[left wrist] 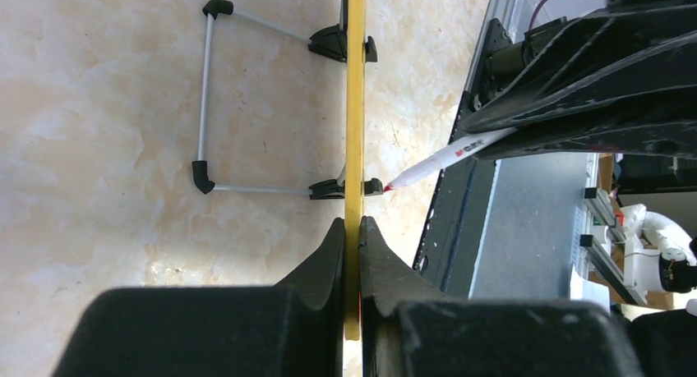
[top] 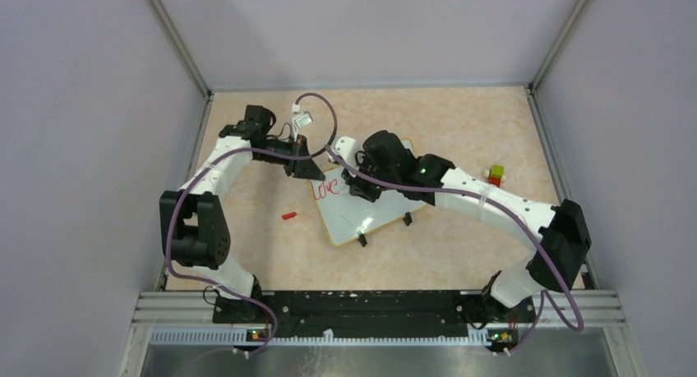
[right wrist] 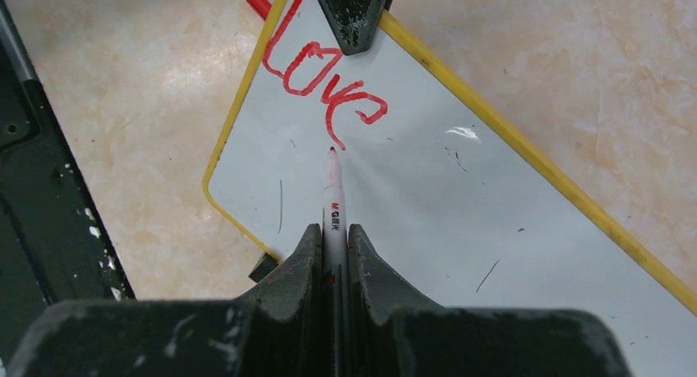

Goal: Write a sentence on the whiteboard

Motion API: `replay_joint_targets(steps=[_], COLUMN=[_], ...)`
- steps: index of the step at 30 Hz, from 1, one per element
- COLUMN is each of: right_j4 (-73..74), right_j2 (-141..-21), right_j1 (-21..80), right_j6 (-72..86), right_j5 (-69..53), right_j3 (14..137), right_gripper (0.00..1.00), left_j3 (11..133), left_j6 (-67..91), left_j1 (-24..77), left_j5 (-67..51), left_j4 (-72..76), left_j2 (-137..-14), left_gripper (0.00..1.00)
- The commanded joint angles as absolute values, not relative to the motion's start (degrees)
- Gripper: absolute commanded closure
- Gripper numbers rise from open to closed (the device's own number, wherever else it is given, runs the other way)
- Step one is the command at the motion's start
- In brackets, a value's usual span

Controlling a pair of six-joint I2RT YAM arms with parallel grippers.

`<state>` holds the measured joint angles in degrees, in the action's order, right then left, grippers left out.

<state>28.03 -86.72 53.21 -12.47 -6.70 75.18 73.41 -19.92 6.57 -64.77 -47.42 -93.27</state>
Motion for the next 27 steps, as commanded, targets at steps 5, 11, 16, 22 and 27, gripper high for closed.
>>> replay_joint_targets(steps=[5,11,16,22,27], right_j4=[31.19,32.61,31.15,27.89,26.77], right_j2=[-82.01,-80.33,-79.63,-79.74,-80.68], right_j1=[50.09,48.87,47.73,47.7,47.64], right_j6=[-13.7,-14.15,-13.98,-13.25,-12.84], right_j5=[-15.19,-16.69,-15.23,-12.18,-10.64], right_j3=[79.63,79.54,78.11,76.93,77.07], right_gripper=[1.0,1.0,1.0,1.0,1.0], left_j3=[77.89,79.85,80.62,81.4,81.88], left_j6=[-24.21,-25.62,-25.77,-25.81,-26.19], left_j1=[9.44,11.21,11.86,11.95,11.95], left_j5=[-61.33,-60.82,-60.82,-60.33,-60.52], left_j4=[-51.44,-53.3,-53.86,-54.59,-55.32], left_j2=[-95.66,-97.79,-98.74,-99.32,-99.72], left_gripper=[1.0,1.0,1.0,1.0,1.0])
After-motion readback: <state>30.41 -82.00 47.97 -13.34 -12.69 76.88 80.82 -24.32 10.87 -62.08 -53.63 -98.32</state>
